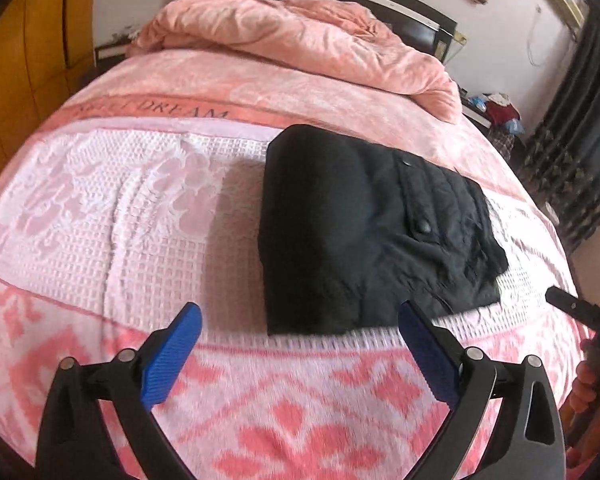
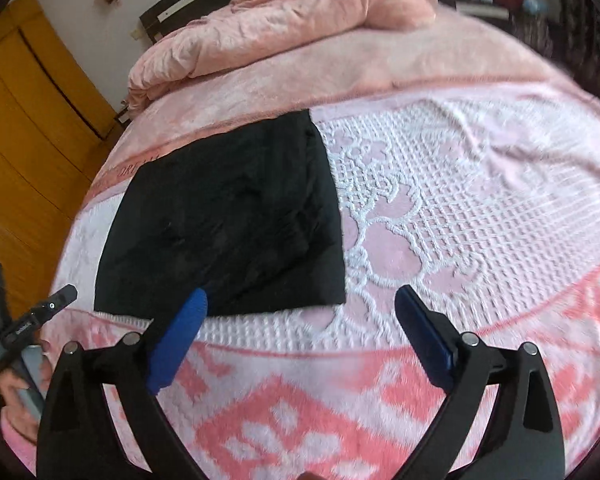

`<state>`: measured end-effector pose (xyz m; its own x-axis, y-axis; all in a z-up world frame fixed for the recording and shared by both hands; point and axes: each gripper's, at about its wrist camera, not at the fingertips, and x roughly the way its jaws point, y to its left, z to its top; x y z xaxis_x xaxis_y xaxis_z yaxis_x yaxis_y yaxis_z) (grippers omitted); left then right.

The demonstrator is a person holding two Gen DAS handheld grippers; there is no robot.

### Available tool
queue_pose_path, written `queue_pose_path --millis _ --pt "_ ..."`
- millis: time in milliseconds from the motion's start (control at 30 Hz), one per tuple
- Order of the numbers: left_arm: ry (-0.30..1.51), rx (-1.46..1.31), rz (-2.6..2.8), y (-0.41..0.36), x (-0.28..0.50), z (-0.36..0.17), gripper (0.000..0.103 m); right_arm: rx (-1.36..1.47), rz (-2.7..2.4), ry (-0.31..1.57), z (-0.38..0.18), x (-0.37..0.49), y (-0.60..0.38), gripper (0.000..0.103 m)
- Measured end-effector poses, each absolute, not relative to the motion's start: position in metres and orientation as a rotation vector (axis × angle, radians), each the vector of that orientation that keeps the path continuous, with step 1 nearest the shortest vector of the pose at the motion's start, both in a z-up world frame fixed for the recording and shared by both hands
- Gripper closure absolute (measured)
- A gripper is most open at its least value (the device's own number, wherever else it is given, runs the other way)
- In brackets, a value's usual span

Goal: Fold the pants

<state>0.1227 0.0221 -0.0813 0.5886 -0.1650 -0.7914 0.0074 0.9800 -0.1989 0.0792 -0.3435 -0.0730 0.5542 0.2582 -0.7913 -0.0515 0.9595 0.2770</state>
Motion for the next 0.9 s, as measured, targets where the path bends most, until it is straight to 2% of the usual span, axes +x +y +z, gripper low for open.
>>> queue_pose_path --millis 900 --pt "0.822 -0.095 -0.111 -0.009 0.046 -0.017 0.004 0.127 0.123 0.907 -0.019 0.013 -0.294 0.006"
